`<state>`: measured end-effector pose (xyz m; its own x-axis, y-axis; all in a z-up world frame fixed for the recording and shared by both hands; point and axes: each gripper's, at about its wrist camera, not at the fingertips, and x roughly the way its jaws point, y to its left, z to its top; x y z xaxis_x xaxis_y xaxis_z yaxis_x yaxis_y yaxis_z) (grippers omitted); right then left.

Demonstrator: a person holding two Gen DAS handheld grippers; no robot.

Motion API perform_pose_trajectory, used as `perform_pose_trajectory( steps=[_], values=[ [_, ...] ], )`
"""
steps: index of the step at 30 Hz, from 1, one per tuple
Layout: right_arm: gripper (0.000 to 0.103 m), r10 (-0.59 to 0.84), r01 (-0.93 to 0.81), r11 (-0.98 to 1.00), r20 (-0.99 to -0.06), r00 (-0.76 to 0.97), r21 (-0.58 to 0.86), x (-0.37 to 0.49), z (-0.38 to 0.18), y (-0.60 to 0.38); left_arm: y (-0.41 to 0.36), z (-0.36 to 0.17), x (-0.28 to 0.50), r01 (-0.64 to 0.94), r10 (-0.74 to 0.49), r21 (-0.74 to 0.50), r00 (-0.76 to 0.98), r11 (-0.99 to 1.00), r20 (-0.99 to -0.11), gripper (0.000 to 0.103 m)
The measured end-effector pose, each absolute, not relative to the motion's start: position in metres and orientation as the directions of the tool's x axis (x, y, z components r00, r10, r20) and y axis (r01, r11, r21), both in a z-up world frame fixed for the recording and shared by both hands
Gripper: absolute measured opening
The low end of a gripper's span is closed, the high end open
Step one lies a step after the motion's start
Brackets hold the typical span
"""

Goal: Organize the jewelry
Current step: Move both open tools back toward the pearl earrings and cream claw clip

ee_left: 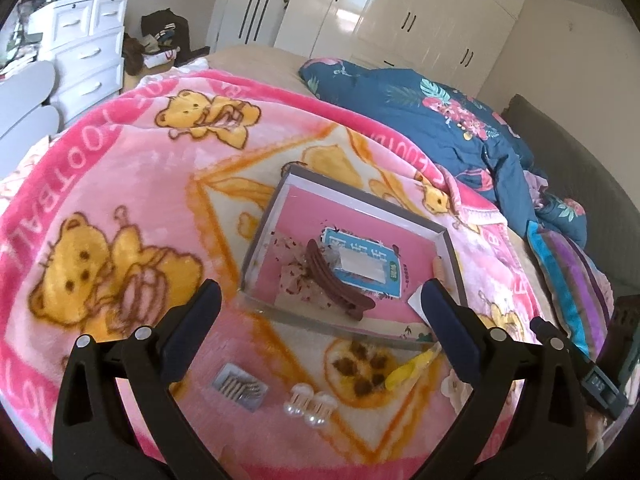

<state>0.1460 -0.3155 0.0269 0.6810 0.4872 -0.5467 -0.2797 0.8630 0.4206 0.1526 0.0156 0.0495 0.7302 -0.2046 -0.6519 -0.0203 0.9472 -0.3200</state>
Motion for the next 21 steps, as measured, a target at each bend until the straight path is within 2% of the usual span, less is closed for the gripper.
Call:
perform_pose_trajectory(
  steps=[21],
  values=[
    [0.078, 0.482, -0.334, 0.876, -0.580, 0.657, 0.349, 0.113, 0.025, -0.294, 0.014, 0.036, 0.106, -0.009, -0.184, -0.275, 0.722, 0.961, -0.667, 0.093]
  ],
)
